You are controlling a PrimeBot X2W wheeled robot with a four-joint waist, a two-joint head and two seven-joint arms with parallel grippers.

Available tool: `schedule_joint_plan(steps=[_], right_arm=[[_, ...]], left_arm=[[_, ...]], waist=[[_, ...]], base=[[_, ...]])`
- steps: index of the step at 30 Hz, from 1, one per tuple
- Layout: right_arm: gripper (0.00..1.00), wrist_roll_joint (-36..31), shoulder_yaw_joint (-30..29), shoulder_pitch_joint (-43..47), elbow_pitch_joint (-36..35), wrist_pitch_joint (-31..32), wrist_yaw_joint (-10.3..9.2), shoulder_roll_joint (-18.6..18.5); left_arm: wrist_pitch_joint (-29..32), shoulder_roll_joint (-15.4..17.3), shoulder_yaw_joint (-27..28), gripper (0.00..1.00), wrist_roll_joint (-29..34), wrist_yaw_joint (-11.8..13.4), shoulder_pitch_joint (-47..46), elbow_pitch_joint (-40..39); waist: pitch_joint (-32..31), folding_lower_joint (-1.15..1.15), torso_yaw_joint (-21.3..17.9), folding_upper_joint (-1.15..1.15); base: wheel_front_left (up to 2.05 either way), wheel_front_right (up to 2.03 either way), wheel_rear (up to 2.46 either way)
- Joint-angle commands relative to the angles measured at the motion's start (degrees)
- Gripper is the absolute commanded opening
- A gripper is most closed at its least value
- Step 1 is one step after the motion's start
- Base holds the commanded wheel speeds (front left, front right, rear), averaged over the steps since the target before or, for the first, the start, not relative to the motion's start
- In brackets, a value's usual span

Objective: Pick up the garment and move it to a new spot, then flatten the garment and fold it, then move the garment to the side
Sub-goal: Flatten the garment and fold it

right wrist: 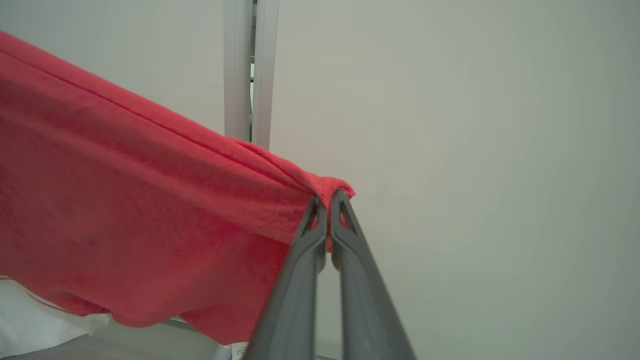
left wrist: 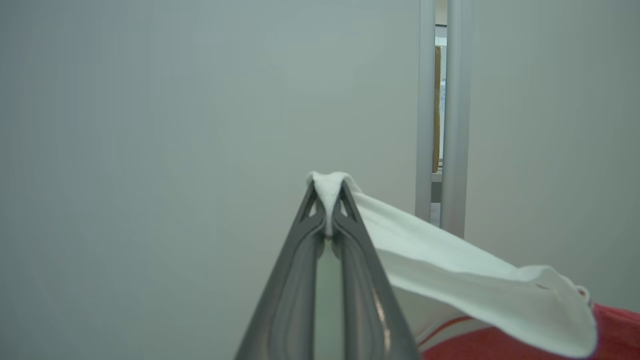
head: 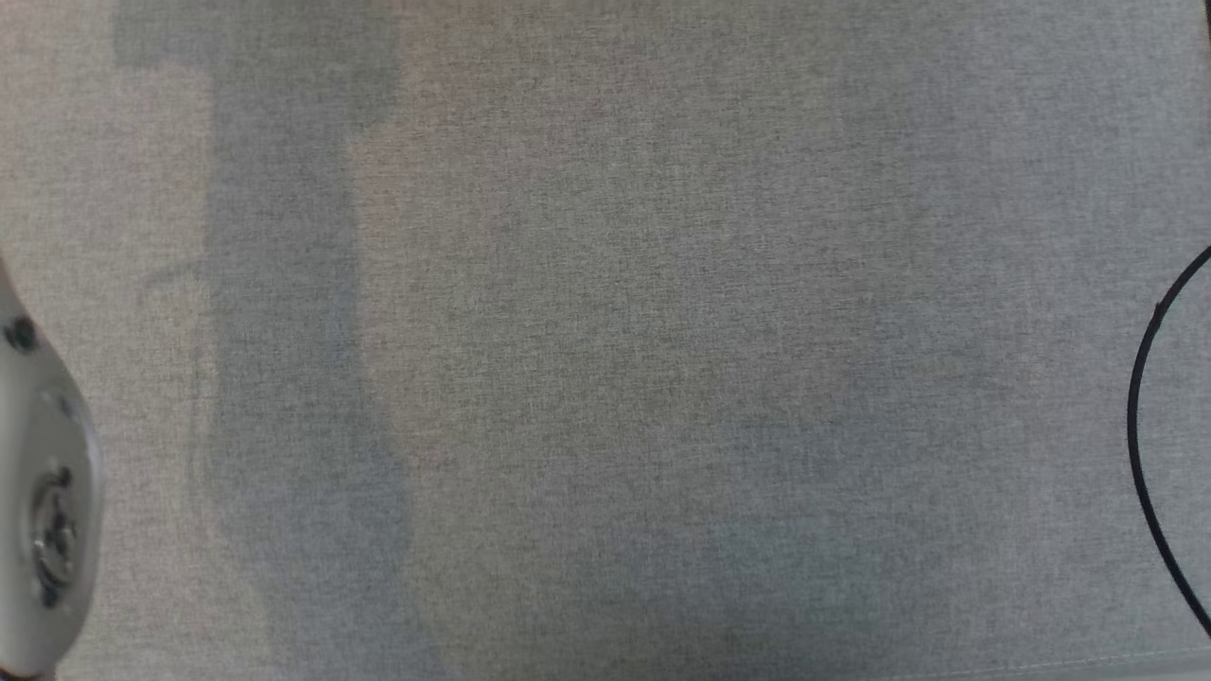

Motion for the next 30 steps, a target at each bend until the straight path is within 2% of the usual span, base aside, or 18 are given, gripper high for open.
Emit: schedule_joint_plan(steps=[1,5,12,16,21,30], right_arm=[[0.0,0.67,0.3,2.78,1.34,-0.54,-0.14,0.13],[0.0,2.33,2.21,8.67,3.09,-0.99,-0.14,0.03],[0.0,8.25,7.93,22.54,1.39,-0.95,-0.13,-0.9],[0.0,13.09,13.42,30.33,1.53,-0.92,-0.13,-0.95],[0.0,20.26,21.43,37.5,-0.27,1.0,-0.13,-2.78],[0.0,28.51,34.81,44.93,-4.39,5.61,-0.13,-8.41]], left_arm=[[-0.12,-0.49,-0.14,0.0,0.57,-0.69,4.09,-0.71],[-0.15,-1.52,-0.98,0.0,1.63,-1.86,12.18,-4.88],[-0.15,-0.37,-1.27,0.0,2.89,-2.33,31.25,-9.77],[-0.16,1.64,-4.19,0.0,3.62,-2.37,42.86,-10.1],[-0.16,4.65,-7.26,0.0,6.05,-2.36,54.37,-8.62],[-0.16,8.95,-15.55,0.0,5.7,-2.35,66.55,-7.43]], waist=[[0.35,-0.01,1.17,0.0],[-1.29,-0.01,2.13,0.0],[-7.5,-0.01,2.97,0.0],[-12.43,-0.01,3.22,0.0],[-18.19,-0.01,3.39,0.0],[-25.11,-0.01,3.66,0.0]], base=[[0.0,0.0,0.0],[0.0,0.0,0.0],[0.0,0.0,0.0],[0.0,0.0,0.0],[0.0,0.0,0.0],[0.0,0.0,0.0]])
